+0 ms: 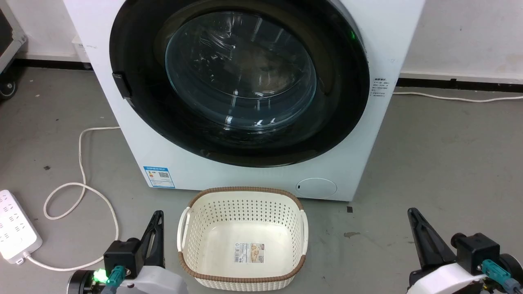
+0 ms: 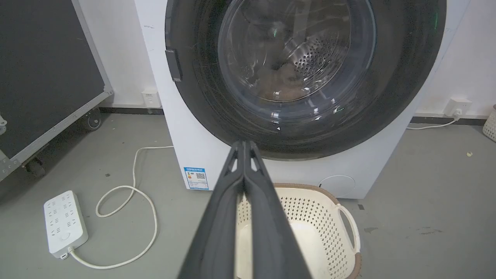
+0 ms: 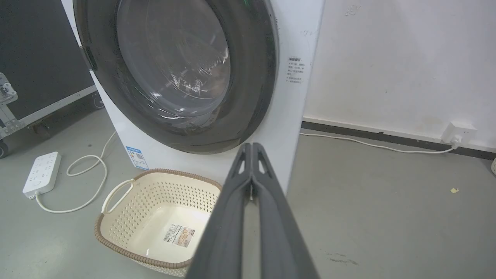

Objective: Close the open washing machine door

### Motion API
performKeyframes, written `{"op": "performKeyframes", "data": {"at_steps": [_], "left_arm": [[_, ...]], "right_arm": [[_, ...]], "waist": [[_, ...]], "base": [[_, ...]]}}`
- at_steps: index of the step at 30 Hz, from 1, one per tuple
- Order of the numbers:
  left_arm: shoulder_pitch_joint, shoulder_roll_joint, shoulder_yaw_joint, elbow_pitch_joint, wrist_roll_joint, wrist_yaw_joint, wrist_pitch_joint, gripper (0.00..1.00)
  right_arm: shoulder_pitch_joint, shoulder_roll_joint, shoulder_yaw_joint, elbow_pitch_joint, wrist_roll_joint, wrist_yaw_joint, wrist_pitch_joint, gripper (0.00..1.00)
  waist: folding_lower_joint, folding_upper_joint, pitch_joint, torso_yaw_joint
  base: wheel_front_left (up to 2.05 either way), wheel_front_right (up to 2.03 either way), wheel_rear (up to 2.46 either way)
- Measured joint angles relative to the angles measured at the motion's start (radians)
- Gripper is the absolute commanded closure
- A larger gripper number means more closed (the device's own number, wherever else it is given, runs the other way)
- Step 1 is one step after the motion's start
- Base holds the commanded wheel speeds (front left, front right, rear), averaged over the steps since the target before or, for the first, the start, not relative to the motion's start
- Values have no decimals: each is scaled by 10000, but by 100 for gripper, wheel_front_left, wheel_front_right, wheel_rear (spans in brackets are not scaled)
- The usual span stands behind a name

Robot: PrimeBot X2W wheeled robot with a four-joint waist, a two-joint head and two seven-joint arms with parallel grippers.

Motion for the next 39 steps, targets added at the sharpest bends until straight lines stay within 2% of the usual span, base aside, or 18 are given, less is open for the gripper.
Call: {"op": "performKeyframes", "data": {"at_steps": [39], "left_arm": [[-94, -13, 86, -422, 449, 0, 867, 100]], "right_arm": [[-193, 128, 173, -293, -527, 0, 863, 100]], "waist": [[0, 0, -12, 128]], "base": [[0, 0, 0]]}}
